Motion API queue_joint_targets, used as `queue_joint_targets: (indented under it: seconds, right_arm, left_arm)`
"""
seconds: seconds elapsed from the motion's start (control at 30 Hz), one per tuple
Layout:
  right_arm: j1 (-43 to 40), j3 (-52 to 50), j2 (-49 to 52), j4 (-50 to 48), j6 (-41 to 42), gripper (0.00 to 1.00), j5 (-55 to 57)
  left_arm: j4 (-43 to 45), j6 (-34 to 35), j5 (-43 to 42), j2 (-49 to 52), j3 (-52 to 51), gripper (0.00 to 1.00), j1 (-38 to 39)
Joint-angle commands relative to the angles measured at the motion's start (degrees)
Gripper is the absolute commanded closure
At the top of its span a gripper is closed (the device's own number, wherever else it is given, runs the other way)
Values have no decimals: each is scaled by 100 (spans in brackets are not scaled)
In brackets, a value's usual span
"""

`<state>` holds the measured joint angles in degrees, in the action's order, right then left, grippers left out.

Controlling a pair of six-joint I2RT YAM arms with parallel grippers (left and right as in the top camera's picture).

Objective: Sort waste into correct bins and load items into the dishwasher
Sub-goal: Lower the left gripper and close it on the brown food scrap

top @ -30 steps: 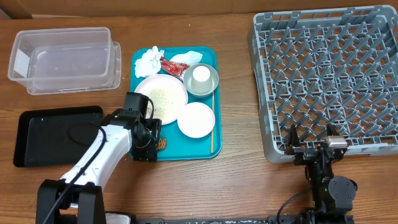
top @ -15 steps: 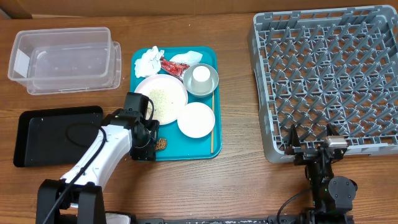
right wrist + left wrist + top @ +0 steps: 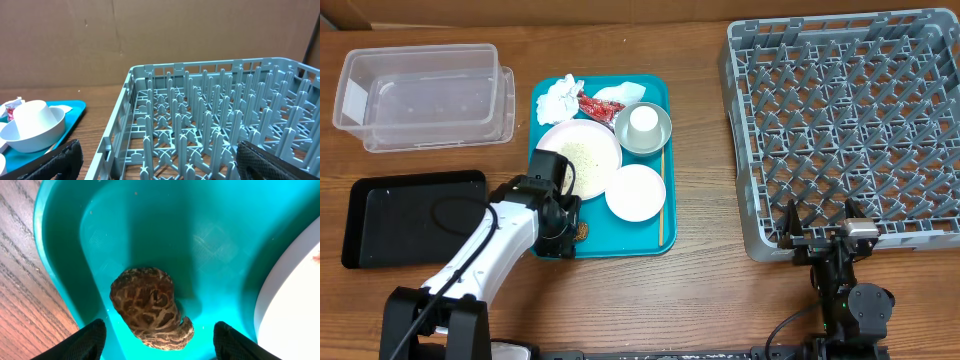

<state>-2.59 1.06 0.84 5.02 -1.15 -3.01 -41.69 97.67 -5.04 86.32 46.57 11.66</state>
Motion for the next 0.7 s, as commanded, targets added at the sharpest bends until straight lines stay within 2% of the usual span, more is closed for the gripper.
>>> queue_joint_targets:
  seconds: [0.0, 0.67]
  right_arm:
    - [-15, -59, -66, -39, -17, 0, -4]
    - [-15, -59, -61, -39, -17, 0, -4]
  left_arm:
    - [-7, 256, 271, 68, 70, 29, 48]
    - [28, 557, 402, 68, -7, 31, 107]
